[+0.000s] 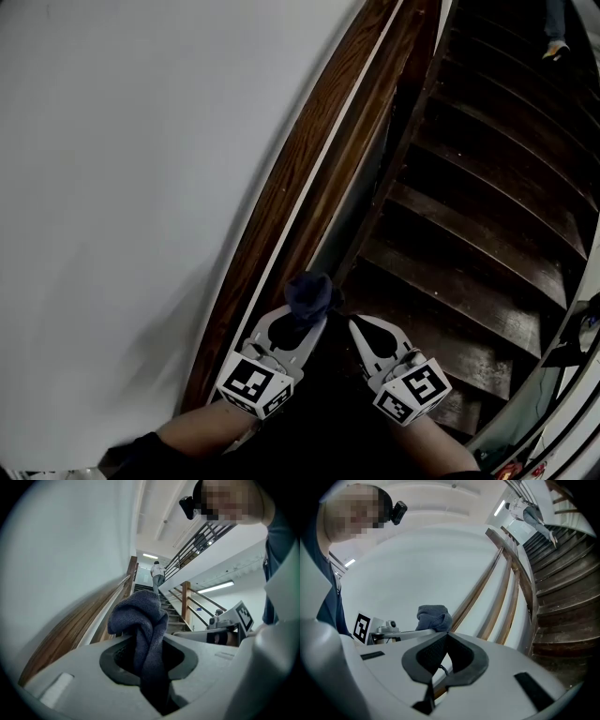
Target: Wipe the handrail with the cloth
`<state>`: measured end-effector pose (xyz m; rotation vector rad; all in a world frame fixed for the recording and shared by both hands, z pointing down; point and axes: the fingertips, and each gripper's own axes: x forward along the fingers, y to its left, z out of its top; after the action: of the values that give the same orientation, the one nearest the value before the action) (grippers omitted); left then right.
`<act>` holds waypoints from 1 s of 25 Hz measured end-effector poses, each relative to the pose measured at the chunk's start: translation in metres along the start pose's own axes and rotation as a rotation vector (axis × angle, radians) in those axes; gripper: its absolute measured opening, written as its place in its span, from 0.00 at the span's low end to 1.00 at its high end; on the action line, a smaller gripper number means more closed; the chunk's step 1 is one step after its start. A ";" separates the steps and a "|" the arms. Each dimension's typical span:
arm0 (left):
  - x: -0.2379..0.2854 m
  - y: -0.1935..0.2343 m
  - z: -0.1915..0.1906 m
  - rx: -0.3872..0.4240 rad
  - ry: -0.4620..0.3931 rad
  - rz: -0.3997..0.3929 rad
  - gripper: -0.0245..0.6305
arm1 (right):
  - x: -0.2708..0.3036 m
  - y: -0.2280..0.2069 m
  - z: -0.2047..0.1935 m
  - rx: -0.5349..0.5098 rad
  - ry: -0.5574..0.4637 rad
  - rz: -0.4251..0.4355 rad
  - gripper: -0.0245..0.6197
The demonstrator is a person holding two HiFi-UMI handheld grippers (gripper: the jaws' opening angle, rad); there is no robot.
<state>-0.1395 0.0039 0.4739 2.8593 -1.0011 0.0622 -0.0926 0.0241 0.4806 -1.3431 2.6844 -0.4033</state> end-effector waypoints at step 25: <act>0.172 0.072 0.034 0.015 0.113 0.317 0.19 | 0.030 -0.149 0.111 0.097 0.067 0.072 0.05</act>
<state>-0.0502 -0.1628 0.4602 2.6466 -1.4222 0.2559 0.0282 -0.1058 0.4174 -1.2248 2.7181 -0.5715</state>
